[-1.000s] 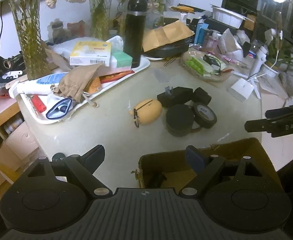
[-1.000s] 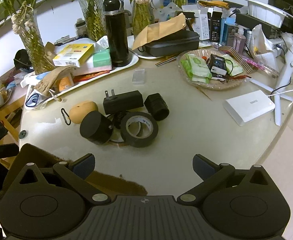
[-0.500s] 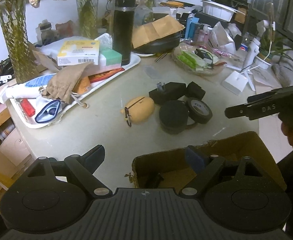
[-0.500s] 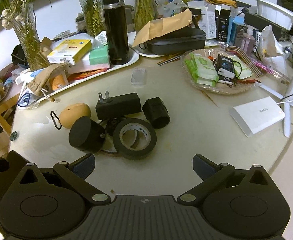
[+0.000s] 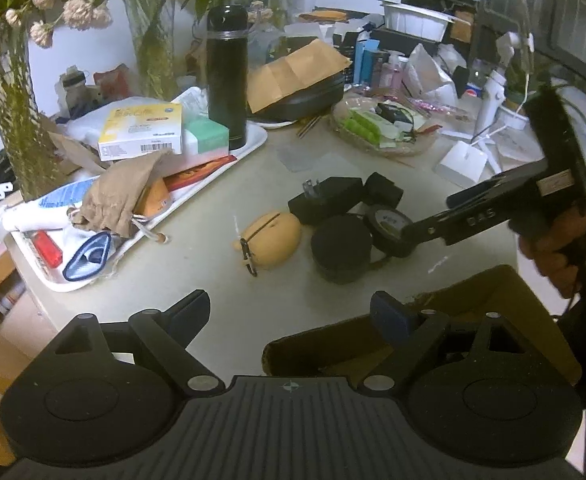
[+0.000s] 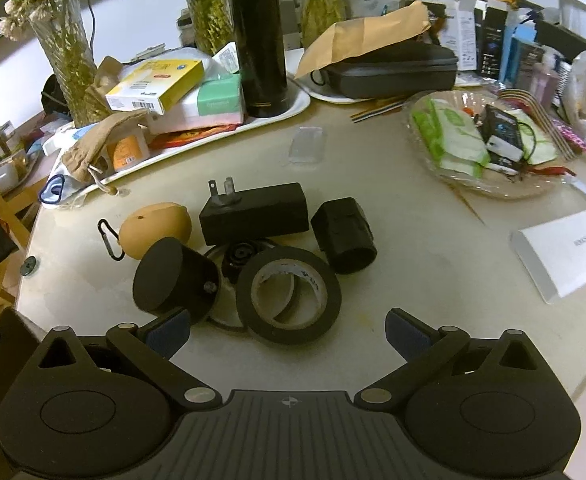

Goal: Organize rigid objects
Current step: 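Grasp the black tape roll with the right gripper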

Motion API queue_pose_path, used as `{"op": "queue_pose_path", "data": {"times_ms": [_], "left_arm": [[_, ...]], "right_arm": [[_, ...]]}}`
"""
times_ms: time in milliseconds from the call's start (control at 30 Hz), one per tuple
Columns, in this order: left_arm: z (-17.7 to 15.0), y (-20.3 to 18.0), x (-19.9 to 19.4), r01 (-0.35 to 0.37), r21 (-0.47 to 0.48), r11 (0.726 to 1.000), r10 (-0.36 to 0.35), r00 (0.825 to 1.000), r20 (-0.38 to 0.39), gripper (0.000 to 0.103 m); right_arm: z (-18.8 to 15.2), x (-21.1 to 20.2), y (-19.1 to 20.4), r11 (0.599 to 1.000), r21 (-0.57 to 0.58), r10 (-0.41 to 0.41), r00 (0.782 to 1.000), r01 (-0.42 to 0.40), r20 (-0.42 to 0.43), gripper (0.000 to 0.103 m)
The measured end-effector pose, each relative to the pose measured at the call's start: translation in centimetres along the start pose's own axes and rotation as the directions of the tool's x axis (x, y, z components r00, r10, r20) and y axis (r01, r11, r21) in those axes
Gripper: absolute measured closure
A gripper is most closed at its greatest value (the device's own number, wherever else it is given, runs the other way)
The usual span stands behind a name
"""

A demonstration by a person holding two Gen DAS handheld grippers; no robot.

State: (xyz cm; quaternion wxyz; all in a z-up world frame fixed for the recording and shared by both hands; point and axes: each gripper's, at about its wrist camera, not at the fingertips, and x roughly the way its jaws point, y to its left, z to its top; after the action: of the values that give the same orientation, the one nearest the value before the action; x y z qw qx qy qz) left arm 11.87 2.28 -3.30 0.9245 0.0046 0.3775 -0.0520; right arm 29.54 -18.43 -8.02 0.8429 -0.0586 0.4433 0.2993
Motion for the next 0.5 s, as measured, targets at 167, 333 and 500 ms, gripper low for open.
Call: {"op": "queue_pose_path", "data": {"times_ms": [167, 333, 500], "left_arm": [[0.1, 0.5, 0.1, 0.024, -0.024, 0.999, -0.024, 1.000, 0.004, 0.015], [0.4, 1.0, 0.5, 0.040, -0.044, 0.998, -0.040, 0.999, -0.003, 0.015], [0.8, 1.3, 0.8, 0.052, -0.052, 0.997, -0.052, 0.999, -0.005, 0.015]], "right_arm": [[0.5, 1.5, -0.6, 0.999, 0.025, 0.022, 1.000, -0.022, -0.014, 0.008], [0.7, 2.7, -0.8, 0.999, 0.025, 0.031, 0.999, -0.030, -0.030, 0.011], [1.0, 3.7, -0.9, 0.999, 0.016, 0.043, 0.998, -0.042, -0.043, 0.019]]}}
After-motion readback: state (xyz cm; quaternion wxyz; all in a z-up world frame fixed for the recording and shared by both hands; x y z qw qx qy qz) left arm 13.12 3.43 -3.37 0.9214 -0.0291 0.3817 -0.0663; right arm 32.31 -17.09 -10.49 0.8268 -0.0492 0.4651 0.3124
